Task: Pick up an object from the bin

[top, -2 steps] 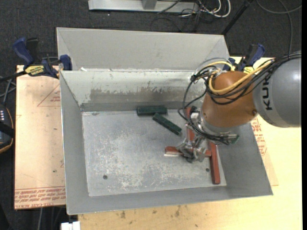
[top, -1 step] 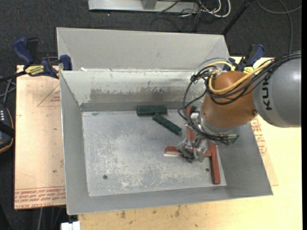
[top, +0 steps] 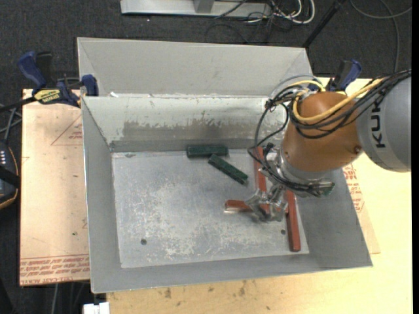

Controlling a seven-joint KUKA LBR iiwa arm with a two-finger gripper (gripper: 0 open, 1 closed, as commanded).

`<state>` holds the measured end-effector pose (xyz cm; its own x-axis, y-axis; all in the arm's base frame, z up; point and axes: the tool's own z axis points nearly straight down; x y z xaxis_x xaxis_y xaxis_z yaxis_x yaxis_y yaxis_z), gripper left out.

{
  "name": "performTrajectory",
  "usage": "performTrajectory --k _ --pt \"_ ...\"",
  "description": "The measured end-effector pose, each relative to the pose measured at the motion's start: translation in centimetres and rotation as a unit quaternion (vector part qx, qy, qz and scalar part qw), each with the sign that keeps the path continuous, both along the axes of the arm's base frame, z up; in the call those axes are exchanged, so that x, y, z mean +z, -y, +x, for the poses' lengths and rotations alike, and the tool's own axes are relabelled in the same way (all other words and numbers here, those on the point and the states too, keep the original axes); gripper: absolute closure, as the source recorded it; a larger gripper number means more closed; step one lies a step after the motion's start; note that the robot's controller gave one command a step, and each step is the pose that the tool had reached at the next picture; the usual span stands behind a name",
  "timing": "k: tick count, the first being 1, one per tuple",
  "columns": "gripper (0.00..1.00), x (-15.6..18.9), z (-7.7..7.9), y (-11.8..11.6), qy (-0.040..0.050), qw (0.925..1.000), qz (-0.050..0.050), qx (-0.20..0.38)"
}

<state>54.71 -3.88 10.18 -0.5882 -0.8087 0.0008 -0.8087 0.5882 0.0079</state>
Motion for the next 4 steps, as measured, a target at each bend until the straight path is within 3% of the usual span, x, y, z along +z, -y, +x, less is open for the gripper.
performTrajectory --k 1,2,3,4 --pt "0.0 -2.0 -0.5 0.9 0.0042 1.0 -0.001 0.002" --pt "1.0 -3.1 -0.5 1.1 0.0053 1.0 0.0 0.003" --pt "0.0 -3.2 -0.6 1.1 0.0041 1.0 -0.001 0.003" --pt "0.0 -3.2 -0.6 1.1 0.0038 1.0 -0.001 0.003"
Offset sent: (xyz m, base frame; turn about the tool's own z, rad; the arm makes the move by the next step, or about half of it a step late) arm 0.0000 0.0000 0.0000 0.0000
